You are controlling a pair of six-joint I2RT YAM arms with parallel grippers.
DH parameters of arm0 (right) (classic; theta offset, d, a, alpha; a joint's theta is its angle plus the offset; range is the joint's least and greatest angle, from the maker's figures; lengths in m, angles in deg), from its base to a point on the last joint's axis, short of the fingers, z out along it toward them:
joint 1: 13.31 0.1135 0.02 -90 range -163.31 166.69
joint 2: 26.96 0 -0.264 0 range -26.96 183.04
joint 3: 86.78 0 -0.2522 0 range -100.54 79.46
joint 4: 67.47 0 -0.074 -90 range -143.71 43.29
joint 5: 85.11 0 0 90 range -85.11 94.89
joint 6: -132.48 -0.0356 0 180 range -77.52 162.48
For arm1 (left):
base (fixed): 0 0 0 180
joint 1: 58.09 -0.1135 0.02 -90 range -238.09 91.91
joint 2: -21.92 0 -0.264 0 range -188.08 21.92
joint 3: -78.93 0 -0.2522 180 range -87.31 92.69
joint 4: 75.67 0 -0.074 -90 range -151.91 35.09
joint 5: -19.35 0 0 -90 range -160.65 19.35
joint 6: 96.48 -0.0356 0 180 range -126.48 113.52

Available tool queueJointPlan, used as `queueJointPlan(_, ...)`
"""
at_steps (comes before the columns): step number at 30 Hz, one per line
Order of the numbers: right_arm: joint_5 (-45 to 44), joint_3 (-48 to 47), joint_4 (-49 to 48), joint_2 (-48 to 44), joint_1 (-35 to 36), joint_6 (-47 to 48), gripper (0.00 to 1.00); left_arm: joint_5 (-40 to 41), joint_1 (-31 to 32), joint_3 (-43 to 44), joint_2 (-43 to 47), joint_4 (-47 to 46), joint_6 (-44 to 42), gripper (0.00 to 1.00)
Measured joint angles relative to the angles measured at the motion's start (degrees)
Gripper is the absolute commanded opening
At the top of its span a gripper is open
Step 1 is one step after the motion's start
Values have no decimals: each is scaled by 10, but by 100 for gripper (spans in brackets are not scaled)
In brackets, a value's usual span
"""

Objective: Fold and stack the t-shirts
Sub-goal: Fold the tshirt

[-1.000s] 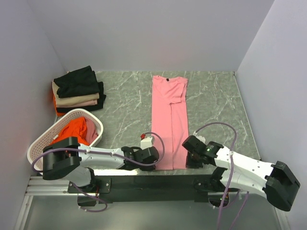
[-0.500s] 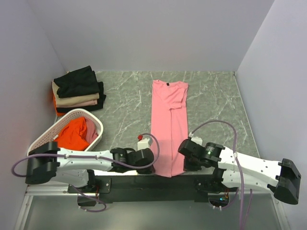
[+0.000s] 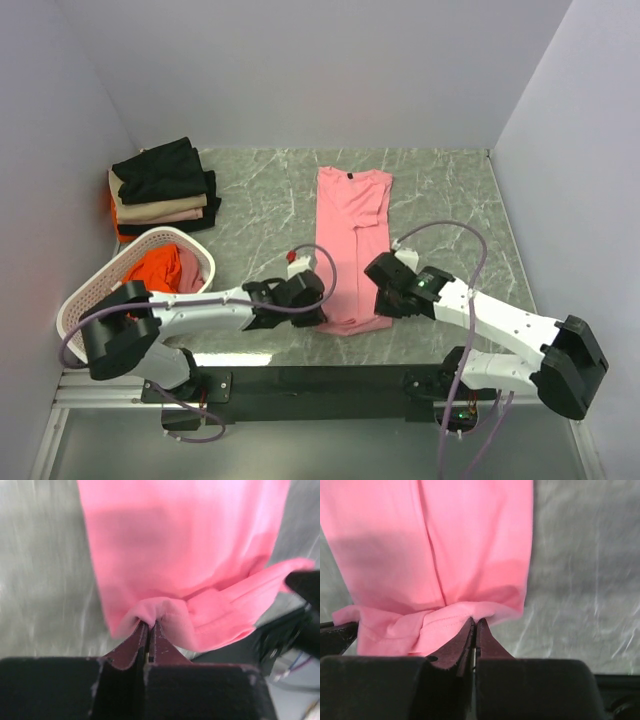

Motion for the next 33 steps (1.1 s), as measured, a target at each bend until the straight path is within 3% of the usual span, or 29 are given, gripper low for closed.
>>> queueJointPlan(18, -9, -144, -109, 205, -160, 191, 0, -44, -175, 194, -178, -26, -187, 0)
queueJointPlan(33, -1, -293, -129, 346, -251, 270, 0, -84, -260, 323, -280, -25, -264, 0)
